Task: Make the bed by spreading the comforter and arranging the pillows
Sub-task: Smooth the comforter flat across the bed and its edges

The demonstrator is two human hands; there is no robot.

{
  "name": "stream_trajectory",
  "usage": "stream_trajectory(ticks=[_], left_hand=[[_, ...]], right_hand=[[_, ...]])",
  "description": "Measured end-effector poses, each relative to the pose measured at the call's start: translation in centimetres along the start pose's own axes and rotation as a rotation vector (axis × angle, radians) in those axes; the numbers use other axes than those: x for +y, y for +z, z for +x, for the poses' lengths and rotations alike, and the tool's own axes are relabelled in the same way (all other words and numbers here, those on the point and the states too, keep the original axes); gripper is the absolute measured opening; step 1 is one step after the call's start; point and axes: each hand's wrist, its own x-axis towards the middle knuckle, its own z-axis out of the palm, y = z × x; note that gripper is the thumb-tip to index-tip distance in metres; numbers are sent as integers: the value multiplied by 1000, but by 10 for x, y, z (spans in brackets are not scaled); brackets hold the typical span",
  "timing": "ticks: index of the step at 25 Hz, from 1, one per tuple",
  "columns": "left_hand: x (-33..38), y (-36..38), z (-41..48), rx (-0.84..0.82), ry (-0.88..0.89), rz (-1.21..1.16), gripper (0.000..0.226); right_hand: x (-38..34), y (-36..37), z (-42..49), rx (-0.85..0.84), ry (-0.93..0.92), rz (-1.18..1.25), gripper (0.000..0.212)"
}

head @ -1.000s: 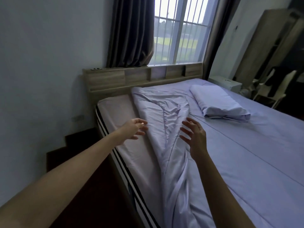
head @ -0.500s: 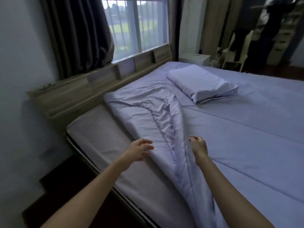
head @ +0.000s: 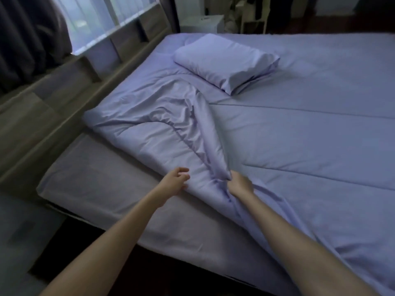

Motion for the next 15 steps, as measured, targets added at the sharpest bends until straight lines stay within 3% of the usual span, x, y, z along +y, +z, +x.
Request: stream_trajectory(ticks=[3,6,11,15], left_hand=[[0,14,35,104,131,142,70],[-2,17,63,83,158,248,95],[-27,-14,107,94,343,670,111],[-40,-26,127,38,366,817,97]], right_hand=[[-14,19,-40,-164,-121,-25,32],[-30,40,-95,-267,-223,-27,30],[-30,92,-182,-453,-203,32,22],[-24,141,-243,-592,-155,-78,29]])
